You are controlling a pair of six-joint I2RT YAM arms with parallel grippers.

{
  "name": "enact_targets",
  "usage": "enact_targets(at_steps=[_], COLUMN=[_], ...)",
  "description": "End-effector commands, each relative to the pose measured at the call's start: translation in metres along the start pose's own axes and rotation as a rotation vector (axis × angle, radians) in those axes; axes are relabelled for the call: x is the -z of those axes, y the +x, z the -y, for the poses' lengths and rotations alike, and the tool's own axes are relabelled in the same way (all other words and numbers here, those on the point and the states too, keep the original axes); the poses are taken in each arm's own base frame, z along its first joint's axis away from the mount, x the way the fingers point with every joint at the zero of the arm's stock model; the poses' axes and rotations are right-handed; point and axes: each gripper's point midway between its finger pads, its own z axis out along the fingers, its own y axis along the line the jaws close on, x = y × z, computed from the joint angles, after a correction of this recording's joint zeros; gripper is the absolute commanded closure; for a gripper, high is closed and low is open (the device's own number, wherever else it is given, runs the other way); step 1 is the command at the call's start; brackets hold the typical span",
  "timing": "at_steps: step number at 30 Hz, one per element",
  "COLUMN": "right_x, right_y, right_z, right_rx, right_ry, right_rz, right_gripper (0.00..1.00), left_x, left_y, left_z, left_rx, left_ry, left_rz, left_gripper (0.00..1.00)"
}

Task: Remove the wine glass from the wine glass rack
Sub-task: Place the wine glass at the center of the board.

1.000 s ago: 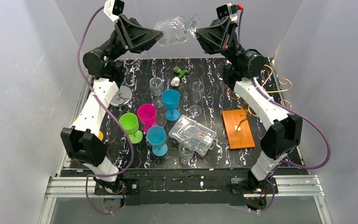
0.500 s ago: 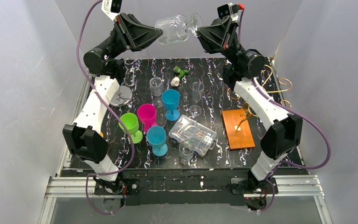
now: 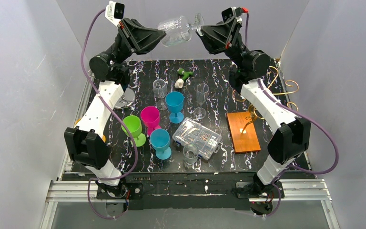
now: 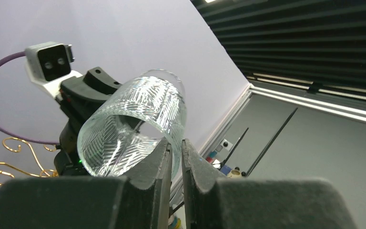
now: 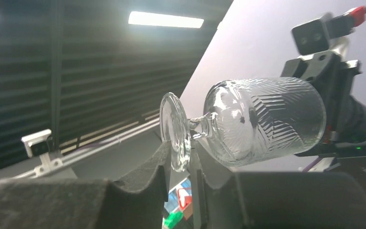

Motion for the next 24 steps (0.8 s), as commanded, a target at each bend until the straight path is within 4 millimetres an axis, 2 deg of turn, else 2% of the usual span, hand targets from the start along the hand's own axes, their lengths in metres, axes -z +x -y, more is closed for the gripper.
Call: enact_targets(at_steps=[1, 4, 8, 14, 19, 24], right_x=[0.0, 0.004, 0.007, 0.009, 0.015, 0.02], right_y=[-0.007, -0.011, -0.015, -0.018, -0.019, -0.02], right_z=[-0.009, 0.004, 0.016, 0.033, 0.051, 0.06], right_rx=[-0.06, -0.061, -0.048, -0.015, 0.025, 0.091], right_ry=[0.035, 0.079, 0.129, 0.22, 0.328, 0.426], right_rz=[0.063, 0.089, 0.11, 0.126, 0.139, 0.155], right_gripper=[0.68, 0.6, 0.58, 0.5, 0.41, 0.32], left_x=[-0.003, 0.0, 0.004, 0.008, 0.012, 0.014], left_y=[-0.001, -0.005, -0.009, -0.011, -0.013, -0.014], left_z=[0.048, 0.045, 0.035, 0.021, 0.015, 0.008], left_rx=[-0.089, -0.08, -0.047, -0.015, -0.008, -0.008], left_ry=[0.093, 0.066, 0.027, -0.043, -0.078, -0.138], left_rz=[0.093, 0.139, 0.178, 0.213, 0.245, 0.268], left_gripper=[1.0, 1.0, 1.0, 1.0, 1.0, 1.0])
